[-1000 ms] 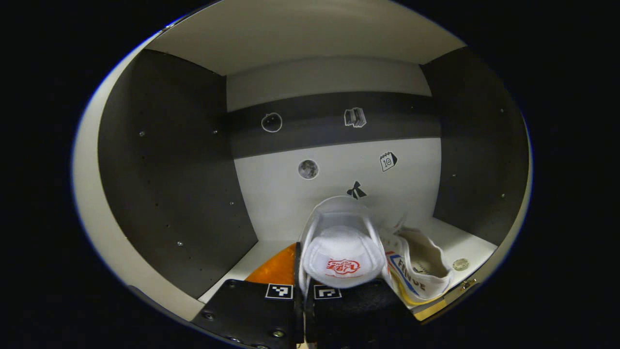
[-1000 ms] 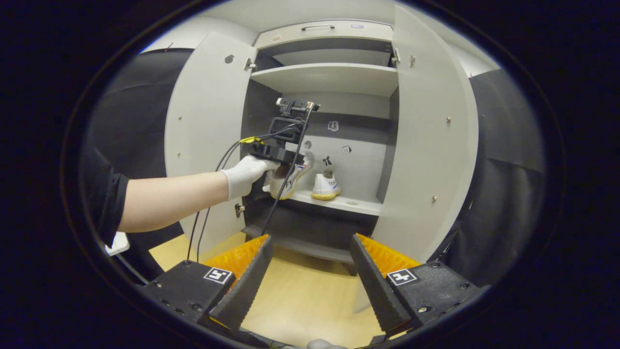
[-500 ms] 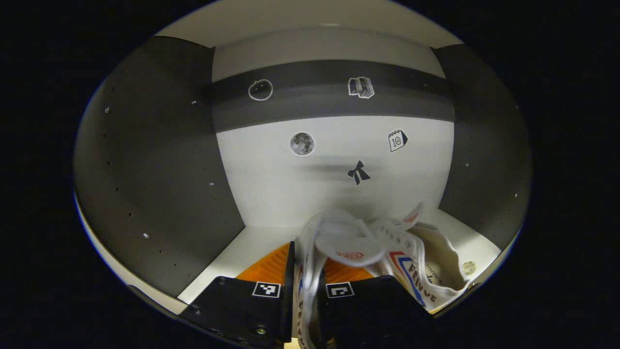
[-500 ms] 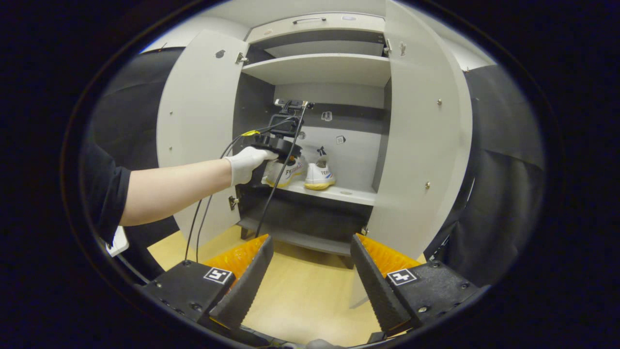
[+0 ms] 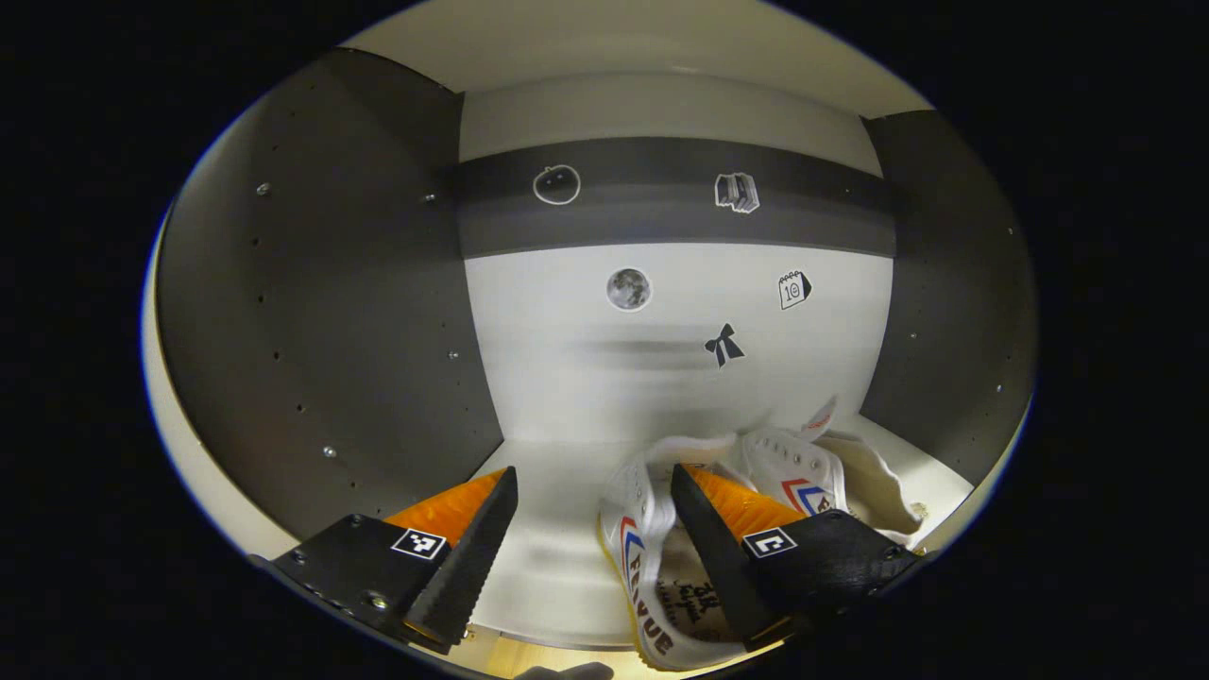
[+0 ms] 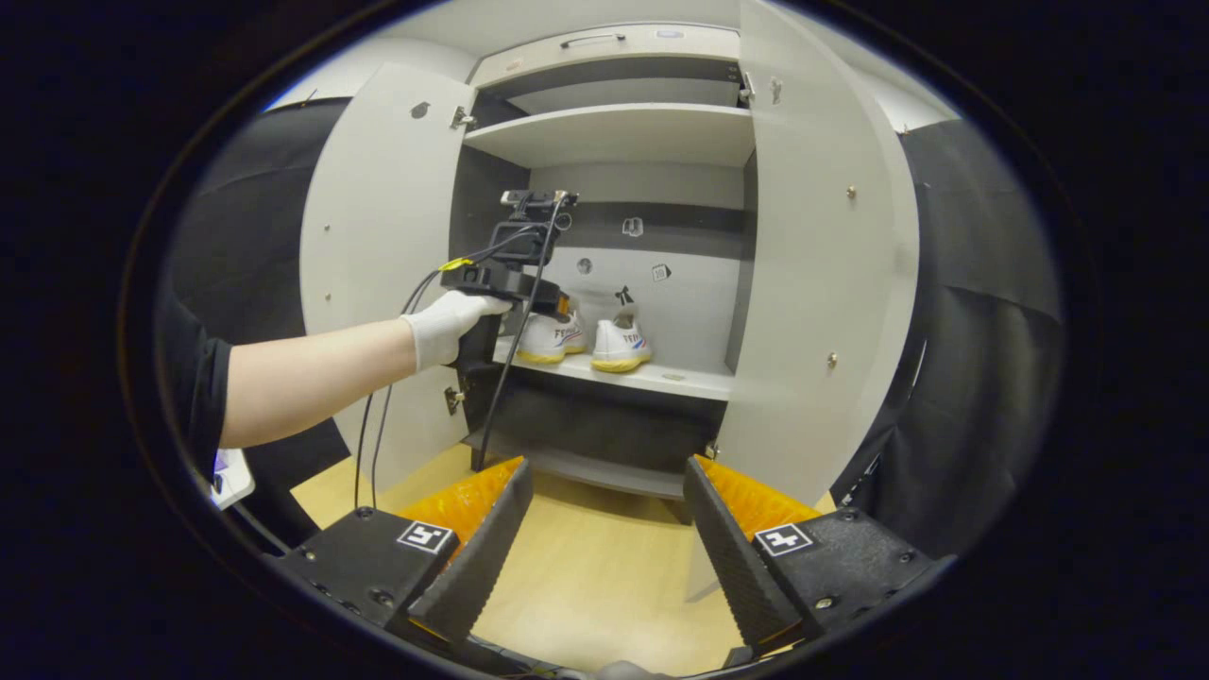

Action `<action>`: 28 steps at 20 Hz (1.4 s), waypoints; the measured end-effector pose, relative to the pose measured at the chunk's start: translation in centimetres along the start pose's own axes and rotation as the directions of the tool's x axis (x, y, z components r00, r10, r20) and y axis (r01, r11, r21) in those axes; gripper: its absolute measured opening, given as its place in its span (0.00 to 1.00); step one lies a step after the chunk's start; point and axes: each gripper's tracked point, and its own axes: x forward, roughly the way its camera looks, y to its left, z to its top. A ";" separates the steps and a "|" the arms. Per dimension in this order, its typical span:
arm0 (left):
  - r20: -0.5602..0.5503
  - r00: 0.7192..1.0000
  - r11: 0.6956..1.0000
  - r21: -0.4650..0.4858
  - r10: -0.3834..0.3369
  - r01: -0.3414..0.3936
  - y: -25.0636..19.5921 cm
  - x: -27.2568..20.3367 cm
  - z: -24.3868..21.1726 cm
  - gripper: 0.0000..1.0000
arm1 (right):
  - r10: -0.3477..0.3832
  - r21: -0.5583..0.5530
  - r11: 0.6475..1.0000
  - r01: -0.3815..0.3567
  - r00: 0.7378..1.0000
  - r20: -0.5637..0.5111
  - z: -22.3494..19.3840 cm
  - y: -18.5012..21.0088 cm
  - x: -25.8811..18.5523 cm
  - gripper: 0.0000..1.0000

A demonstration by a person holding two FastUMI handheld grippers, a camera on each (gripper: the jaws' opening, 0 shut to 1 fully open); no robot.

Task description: Grab one shoe with the right hand and put it into the shoe cabinet, grab the other shoe with the left hand and put it into the shoe cabinet; then close the right door with the right hand and the left door with the left hand.

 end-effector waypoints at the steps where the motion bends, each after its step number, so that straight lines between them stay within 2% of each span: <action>1: 0.024 1.000 1.000 0.010 0.002 -0.002 0.1 -0.8 0.3 0.98 | 0.000 -0.001 1.000 0.000 1.000 0.004 0.1 0.1 0.0 1.00; 3: 0.075 0.997 0.999 0.039 0.004 -0.007 0.2 -2.6 1.1 0.97 | 0.001 -0.002 1.000 -0.001 1.000 0.008 0.2 0.4 -0.1 1.00; 9: 0.214 0.977 0.999 0.036 -0.022 0.015 0.4 -10.4 2.3 0.97 | -0.014 -0.002 1.000 0.015 0.999 0.029 0.4 1.0 -1.0 1.00; 13: 0.252 0.968 1.000 -0.002 -0.019 0.020 1.7 -16.5 0.5 0.96 | -0.038 0.008 0.999 0.037 0.998 0.041 0.4 1.0 -2.0 1.00; 14: 0.262 0.965 1.000 -0.004 -0.009 0.011 2.2 -18.1 0.0 1.00 | -0.047 0.005 0.999 0.047 0.998 0.046 0.4 0.9 -2.3 1.00; 16: 0.290 0.957 1.000 0.027 -0.006 -0.002 2.9 -20.5 -1.3 0.96 | -0.062 0.004 0.998 0.062 0.997 0.052 0.4 0.7 -2.9 1.00; 18: 0.305 0.952 0.998 0.051 0.015 -0.032 4.0 -23.2 -2.6 0.96 | -0.068 0.021 0.998 0.066 0.996 0.061 0.5 0.7 -3.3 1.00; 20: 0.292 0.956 0.999 0.048 0.001 -0.016 4.2 -25.8 -4.3 1.00 | -0.082 0.034 0.996 0.079 0.994 0.078 0.9 0.6 -3.6 1.00; 21: 0.277 0.961 0.999 0.054 -0.009 -0.006 4.2 -27.1 -5.5 0.96 | -0.092 0.035 0.995 0.089 0.992 0.082 0.9 0.4 -3.8 1.00; 28: 0.245 0.969 0.999 0.030 -0.033 0.026 5.5 -35.6 -10.1 0.96 | -0.110 0.053 0.993 0.105 0.990 0.086 0.6 0.8 -4.7 1.00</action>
